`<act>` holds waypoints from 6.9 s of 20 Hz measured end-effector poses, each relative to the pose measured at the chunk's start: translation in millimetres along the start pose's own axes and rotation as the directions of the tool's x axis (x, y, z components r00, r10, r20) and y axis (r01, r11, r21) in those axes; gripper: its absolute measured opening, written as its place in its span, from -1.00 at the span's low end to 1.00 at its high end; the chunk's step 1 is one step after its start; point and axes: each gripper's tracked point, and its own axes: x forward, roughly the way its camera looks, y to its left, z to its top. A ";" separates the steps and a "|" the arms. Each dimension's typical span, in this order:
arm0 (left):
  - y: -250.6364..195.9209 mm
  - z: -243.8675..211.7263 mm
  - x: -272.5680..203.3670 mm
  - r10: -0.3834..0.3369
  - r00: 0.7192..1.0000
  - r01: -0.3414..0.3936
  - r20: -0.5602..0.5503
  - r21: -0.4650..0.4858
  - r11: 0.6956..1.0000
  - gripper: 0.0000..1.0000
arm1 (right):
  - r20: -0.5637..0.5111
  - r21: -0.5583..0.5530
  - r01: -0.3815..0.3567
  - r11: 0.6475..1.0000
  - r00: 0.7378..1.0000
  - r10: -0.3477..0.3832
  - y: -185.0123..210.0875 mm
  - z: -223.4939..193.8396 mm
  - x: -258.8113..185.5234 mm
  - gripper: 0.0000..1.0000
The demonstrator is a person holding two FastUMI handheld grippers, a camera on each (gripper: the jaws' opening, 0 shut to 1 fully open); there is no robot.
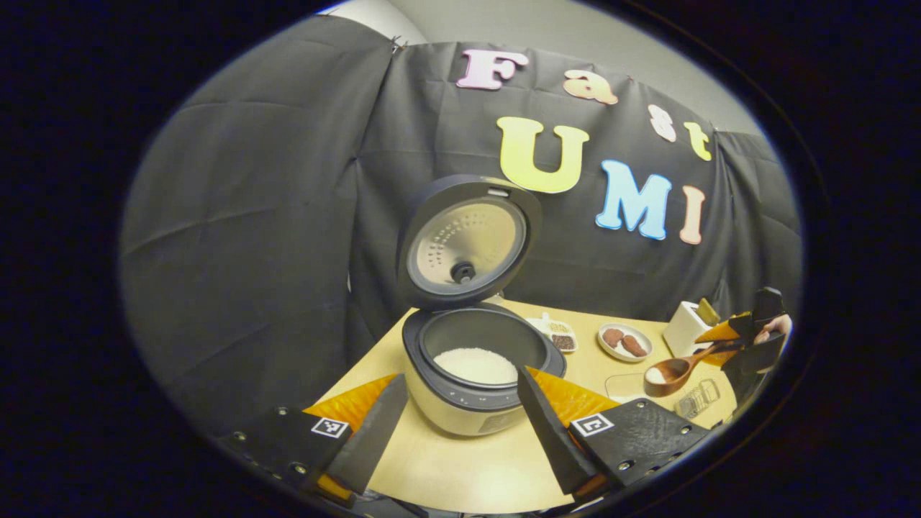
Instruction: Close the left gripper, press the button to open the rice cooker; take a wooden spoon from the chopstick holder with the right hand, scoop a spoonful of rice and pour it into the rice cooker, then put the wooden spoon back into the chopstick holder.
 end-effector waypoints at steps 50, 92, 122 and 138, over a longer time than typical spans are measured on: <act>114.1 11.6 -2.5 0.224 0.974 -0.221 0.013 -0.118 0.968 0.92 | -0.199 -0.961 -0.244 0.131 0.937 0.287 232.6 -266.9 141.8 -0.54; -53.0 6.4 25.2 -0.121 0.992 0.120 0.031 0.020 0.993 0.92 | 0.142 -0.989 0.095 0.114 0.833 0.535 214.2 -47.9 -85.5 -0.54; -204.6 8.9 1.6 -0.101 0.995 0.102 -0.014 0.094 0.990 0.92 | 0.362 -0.609 0.166 0.775 0.928 0.085 -52.7 219.9 -121.6 -0.54; -188.6 -32.3 -34.3 0.080 0.996 -0.080 -0.043 -0.008 0.997 0.92 | 0.264 -0.677 0.216 0.704 0.964 -0.042 -117.1 199.0 -40.6 -0.52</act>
